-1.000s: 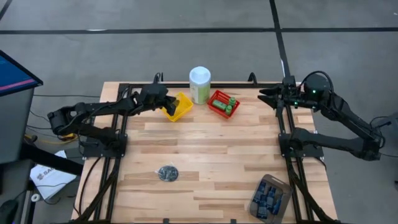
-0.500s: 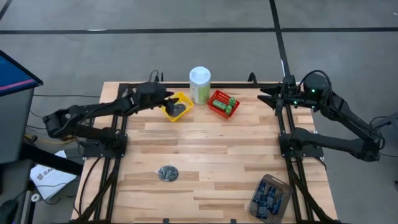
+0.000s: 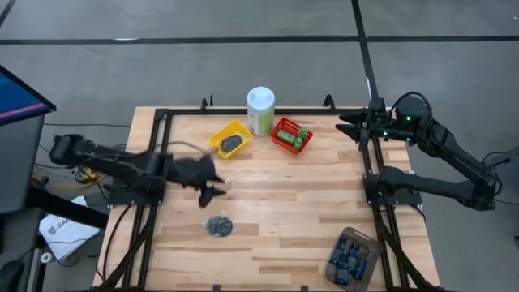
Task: Pick & Place Travel size toiletries
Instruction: Put the black hairbrush in the yellow bin
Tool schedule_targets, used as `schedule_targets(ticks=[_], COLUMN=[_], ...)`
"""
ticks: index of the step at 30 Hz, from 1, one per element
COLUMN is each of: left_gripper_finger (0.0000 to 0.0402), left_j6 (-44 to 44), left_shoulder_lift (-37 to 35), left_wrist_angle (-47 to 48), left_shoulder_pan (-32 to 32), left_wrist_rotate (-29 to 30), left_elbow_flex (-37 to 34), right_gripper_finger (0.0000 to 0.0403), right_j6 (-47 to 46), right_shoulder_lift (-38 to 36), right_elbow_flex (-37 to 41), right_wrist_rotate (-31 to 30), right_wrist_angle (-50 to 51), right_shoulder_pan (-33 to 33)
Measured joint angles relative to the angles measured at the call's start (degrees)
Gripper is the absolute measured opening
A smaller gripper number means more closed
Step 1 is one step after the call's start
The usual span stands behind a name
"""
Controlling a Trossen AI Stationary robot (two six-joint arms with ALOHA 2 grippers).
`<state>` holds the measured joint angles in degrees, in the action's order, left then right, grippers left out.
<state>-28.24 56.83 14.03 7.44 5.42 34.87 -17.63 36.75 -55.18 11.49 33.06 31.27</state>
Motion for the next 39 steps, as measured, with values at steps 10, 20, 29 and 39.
schedule_targets(ticks=[10,20,29,39], left_gripper_finger=[0.0213,0.0221,0.0266,0.0270], left_j6=[-34.9,-28.3,-27.5,-25.7], left_shoulder_lift=[5.1,12.0,13.8,13.8], left_wrist_angle=[1.2,0.9,0.7,0.7], left_shoulder_pan=[17.6,21.7,26.0,26.3], left_wrist_rotate=[3.0,4.9,2.2,6.9], left_elbow_flex=[-9.0,-9.4,-9.4,-9.4], right_gripper_finger=[0.0221,0.0221,0.0221,0.0221], right_j6=[-0.4,-0.4,-0.4,-0.4], right_shoulder_lift=[0.0,0.0,0.0,0.0], right_elbow_flex=[0.0,0.0,0.0,0.0], right_wrist_rotate=[0.0,0.0,0.0,0.0], right_wrist_angle=[0.0,0.1,3.3,3.3], right_shoulder_pan=[0.0,0.0,0.0,0.0])
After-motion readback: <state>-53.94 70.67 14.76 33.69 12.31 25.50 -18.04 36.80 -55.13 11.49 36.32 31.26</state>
